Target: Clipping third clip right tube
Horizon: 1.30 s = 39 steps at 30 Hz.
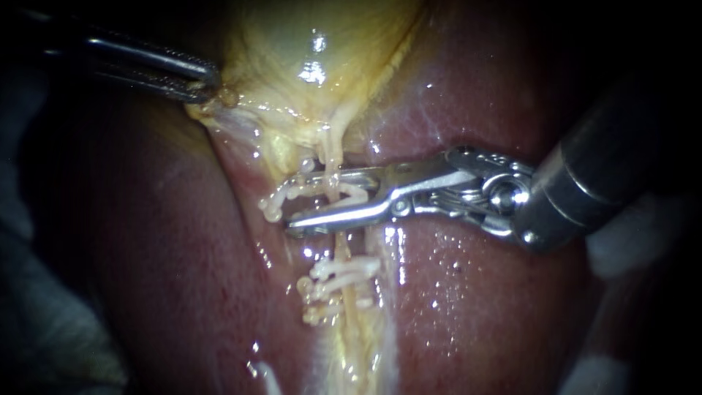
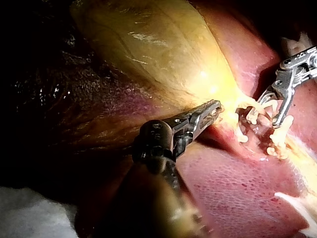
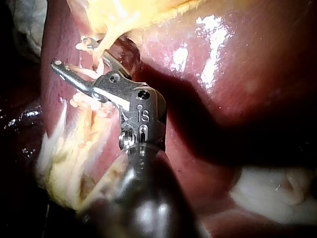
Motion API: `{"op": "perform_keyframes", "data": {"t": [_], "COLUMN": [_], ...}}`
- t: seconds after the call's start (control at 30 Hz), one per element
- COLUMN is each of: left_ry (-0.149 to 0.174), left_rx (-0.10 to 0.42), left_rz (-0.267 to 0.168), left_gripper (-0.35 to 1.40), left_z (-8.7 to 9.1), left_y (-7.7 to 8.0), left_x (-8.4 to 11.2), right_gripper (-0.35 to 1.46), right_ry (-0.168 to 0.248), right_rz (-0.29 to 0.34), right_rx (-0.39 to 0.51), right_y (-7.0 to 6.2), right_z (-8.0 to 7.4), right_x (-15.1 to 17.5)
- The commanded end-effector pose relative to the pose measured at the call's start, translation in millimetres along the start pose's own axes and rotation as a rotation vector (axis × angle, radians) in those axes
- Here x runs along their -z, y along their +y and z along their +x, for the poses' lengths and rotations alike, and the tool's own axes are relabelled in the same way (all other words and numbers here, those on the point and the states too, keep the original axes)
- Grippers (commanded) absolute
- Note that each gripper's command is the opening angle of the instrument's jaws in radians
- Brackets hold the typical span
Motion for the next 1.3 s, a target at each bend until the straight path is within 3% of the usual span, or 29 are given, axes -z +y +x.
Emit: {"op": "perform_keyframes", "data": {"t": [0.03, 0.4, 0.63, 0.73, 0.93, 1.3], "left_ry": [0.0, 0.0, 0.0, 0.0, 0.0, 0.0], "left_rx": [0.0, 0.0, 0.0, 0.0, 0.0, 0.0], "left_rz": [0.001, 0.001, 0.001, 0.001, 0.001, 0.001], "left_gripper": [-0.35, -0.35, -0.35, -0.35, -0.35, -0.35], "left_z": [0.0, 0.0, 0.0, 0.0, 0.0, 0.0], "left_y": [0.0, 0.0, 0.0, 0.0, 0.0, 0.0], "left_x": [0.0, 0.0, 0.0, 0.0, 0.0, 0.0], "right_gripper": [0.44, 0.21, -0.09, -0.35, -0.35, -0.35], "right_ry": [0.0, 0.0, -0.001, 0.001, 0.001, -0.01], "right_rz": [-0.001, 0.0, 0.001, -0.001, 0.0, 0.016], "right_rx": [0.0, -0.082, -0.081, -0.11, -0.163, -0.174], "right_y": [0.0, 0.0, 0.0, -0.1, -0.4, -0.4], "right_z": [0.0, -0.2, -0.3, -0.4, -0.5, -0.7], "right_x": [0.0, 0.4, 0.4, 0.5, 0.5, 0.3]}}
